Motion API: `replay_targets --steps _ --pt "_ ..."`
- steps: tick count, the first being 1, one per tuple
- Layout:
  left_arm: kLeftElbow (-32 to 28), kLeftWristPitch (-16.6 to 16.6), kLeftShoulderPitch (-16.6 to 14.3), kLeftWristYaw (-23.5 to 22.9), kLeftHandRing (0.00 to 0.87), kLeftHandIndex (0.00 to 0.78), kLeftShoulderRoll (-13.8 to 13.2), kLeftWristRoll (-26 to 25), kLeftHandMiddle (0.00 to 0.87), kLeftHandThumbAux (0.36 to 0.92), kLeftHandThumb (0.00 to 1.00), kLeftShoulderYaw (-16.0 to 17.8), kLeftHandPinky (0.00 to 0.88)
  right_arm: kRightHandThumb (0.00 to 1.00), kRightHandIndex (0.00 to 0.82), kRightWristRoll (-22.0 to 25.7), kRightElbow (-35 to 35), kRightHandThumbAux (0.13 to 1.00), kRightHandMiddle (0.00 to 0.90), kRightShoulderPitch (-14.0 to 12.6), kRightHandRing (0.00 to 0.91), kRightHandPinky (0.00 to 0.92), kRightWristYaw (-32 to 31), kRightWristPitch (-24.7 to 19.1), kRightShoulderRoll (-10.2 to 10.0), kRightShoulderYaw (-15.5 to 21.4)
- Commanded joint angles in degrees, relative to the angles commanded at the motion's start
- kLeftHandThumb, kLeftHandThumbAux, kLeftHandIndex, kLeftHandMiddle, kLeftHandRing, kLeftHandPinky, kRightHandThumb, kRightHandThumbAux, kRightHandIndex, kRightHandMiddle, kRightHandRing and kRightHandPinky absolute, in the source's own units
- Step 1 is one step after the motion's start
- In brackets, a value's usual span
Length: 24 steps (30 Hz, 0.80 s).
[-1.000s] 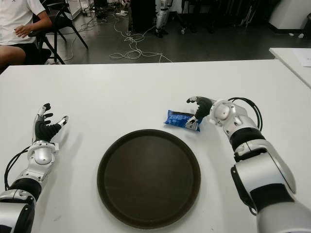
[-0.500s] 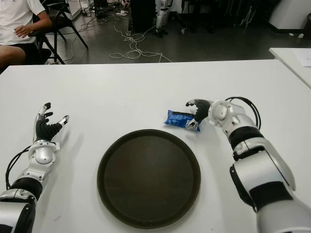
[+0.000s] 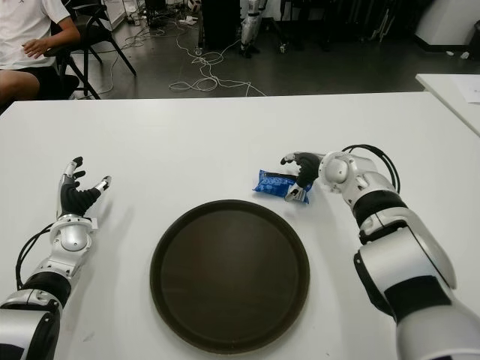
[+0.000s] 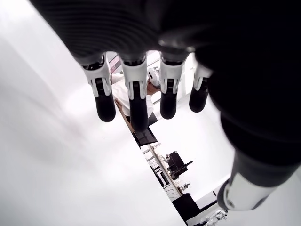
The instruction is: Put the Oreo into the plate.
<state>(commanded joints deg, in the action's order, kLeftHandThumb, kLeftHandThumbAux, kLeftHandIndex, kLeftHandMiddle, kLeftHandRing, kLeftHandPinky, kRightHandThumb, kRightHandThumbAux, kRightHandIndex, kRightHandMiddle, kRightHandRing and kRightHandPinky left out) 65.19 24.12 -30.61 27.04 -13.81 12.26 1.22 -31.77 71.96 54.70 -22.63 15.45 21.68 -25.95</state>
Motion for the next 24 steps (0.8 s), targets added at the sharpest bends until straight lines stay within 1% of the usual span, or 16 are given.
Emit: replay_targets --steps 2,5,12,16,19,24 --pt "0.0 -0.1 0.0 0.0 0.111 0.065 -0.1 0.0 0.110 0.709 0.231 0.0 0.117 0.000 0.071 0.2 0.1 0.813 0.090 -0.1 0.070 0.017 0.1 0.0 -0.2 0.2" --pt "0.0 -0.2 0.0 0.2 0.124 0.070 -0.2 0.4 0.116 0.715 0.239 -0.2 0.149 0.000 0.070 0.5 0.4 0.812 0.086 -0.2 0.070 0.022 0.2 -0.6 -0.7 0.5" --pt "0.1 -0.1 0.0 -0.3 0.128 0.069 -0.4 0.2 0.120 0.727 0.259 -0.2 0.137 0.000 0.060 -0.9 0.8 0.797 0.073 0.8 0.057 0.006 0.8 -2.4 -1.9 -0.9" --pt "0.2 -0.1 0.0 -0.3 0.129 0.068 -0.5 0.4 0.121 0.725 0.268 -0.3 0.143 0.000 0.059 -1.1 0.6 0.794 0.072 0.8 0.054 0.001 0.6 -2.3 -1.8 -1.1" --pt "0.2 -0.3 -0.1 0.3 0.125 0.066 -0.5 1.0 0.121 0.723 0.269 -0.7 0.134 0.000 0.056 -0.6 0.6 0.795 0.069 0.7 0.050 0.000 1.0 -2.1 -2.1 -0.6" --pt "0.4 -0.7 -0.3 0.9 0.132 0.069 -0.5 1.5 0.124 0.720 0.267 -1.1 0.148 0.000 0.049 0.2 0.4 0.805 0.062 0.4 0.041 0.000 1.4 -1.9 -2.6 0.1"
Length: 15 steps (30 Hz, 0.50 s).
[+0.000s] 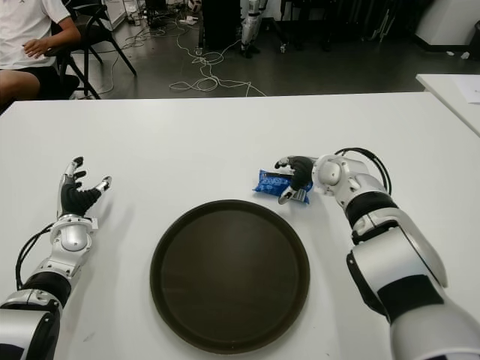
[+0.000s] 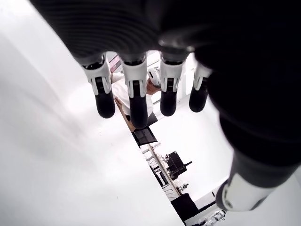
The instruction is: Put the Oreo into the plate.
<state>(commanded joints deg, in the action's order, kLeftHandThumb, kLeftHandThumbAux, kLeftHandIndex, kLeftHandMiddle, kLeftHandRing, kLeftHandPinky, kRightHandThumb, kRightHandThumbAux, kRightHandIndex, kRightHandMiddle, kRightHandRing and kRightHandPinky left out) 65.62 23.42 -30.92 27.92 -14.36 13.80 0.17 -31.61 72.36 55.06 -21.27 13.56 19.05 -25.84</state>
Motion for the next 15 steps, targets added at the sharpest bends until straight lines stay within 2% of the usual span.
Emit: replay_targets --steps 6,15 --pt "0.3 -0.4 -0.2 0.4 0.124 0.068 0.0 0.3 0.116 0.714 0.251 -0.1 0.132 0.000 0.045 1.3 0.3 0.824 0.062 0.1 0.038 0.000 -1.1 -0.1 -0.6 0.9" --pt "0.3 -0.2 -0.2 0.8 0.125 0.068 0.1 0.3 0.124 0.726 0.272 -0.2 0.125 0.000 0.035 0.7 0.6 0.838 0.053 0.4 0.029 0.000 -1.9 -0.4 -0.9 0.7"
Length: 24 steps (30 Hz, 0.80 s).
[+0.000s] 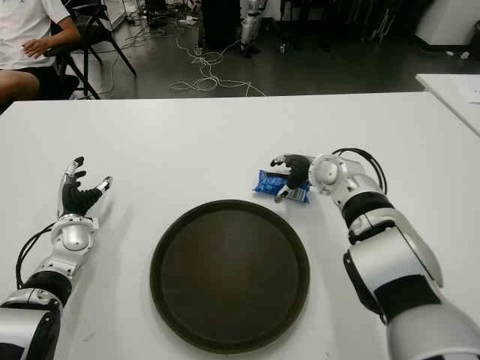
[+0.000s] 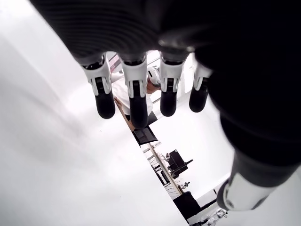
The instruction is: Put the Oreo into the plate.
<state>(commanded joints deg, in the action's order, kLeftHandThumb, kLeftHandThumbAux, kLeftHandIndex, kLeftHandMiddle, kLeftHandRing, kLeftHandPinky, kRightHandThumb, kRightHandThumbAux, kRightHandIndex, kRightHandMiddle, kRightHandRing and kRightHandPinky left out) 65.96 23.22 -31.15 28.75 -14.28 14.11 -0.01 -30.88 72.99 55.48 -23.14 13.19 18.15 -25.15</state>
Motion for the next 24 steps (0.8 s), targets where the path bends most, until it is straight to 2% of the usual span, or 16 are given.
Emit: replay_targets --steps 6,21,24 --pt "0.2 0.1 0.0 -0.2 0.142 0.073 0.0 -0.3 0.134 0.718 0.277 0.2 0.160 0.000 0.033 -0.6 0.0 0.840 0.056 0.2 0.028 0.000 0.0 -0.5 -0.3 -0.5" --pt "-0.1 0.6 0.3 -1.3 0.136 0.068 -0.4 -0.8 0.123 0.709 0.255 0.5 0.175 0.000 0.019 -0.3 -0.1 0.841 0.042 0.2 0.010 0.000 0.2 -2.8 -1.3 -0.3" --pt "-0.1 0.6 0.4 -1.5 0.131 0.065 -0.4 -0.9 0.119 0.712 0.255 0.6 0.157 0.000 0.011 -0.3 -0.1 0.835 0.032 -0.2 0.007 0.000 1.0 -2.8 -1.5 -0.2"
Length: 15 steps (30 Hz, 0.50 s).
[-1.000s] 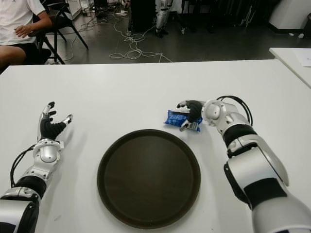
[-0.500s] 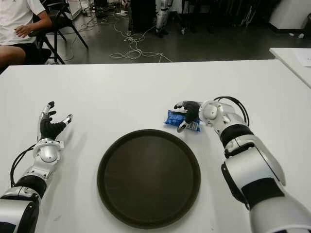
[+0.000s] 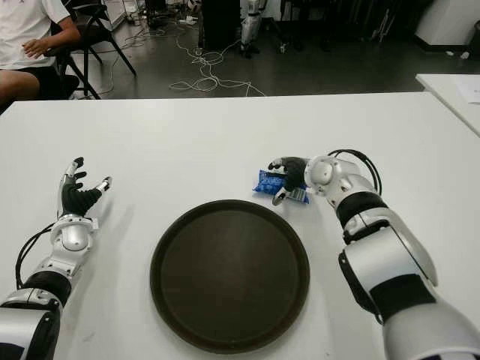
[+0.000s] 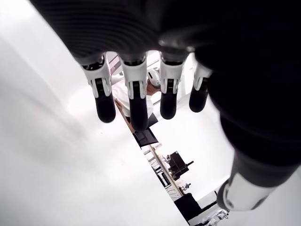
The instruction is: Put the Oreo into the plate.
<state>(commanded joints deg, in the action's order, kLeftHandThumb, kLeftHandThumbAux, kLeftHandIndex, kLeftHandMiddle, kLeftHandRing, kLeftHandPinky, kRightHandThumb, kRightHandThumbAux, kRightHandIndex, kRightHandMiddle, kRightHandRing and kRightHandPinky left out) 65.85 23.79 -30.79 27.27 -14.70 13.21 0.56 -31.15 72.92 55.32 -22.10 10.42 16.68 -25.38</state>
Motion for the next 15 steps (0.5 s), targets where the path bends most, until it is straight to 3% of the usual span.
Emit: replay_targets --steps 15 --pt "-0.7 -0.5 0.3 -0.1 0.126 0.066 0.1 -0.1 0.120 0.710 0.246 0.3 0.139 0.000 0.044 -2.0 0.1 0.847 0.051 -0.3 0.029 0.000 2.1 -0.6 0.5 -2.1"
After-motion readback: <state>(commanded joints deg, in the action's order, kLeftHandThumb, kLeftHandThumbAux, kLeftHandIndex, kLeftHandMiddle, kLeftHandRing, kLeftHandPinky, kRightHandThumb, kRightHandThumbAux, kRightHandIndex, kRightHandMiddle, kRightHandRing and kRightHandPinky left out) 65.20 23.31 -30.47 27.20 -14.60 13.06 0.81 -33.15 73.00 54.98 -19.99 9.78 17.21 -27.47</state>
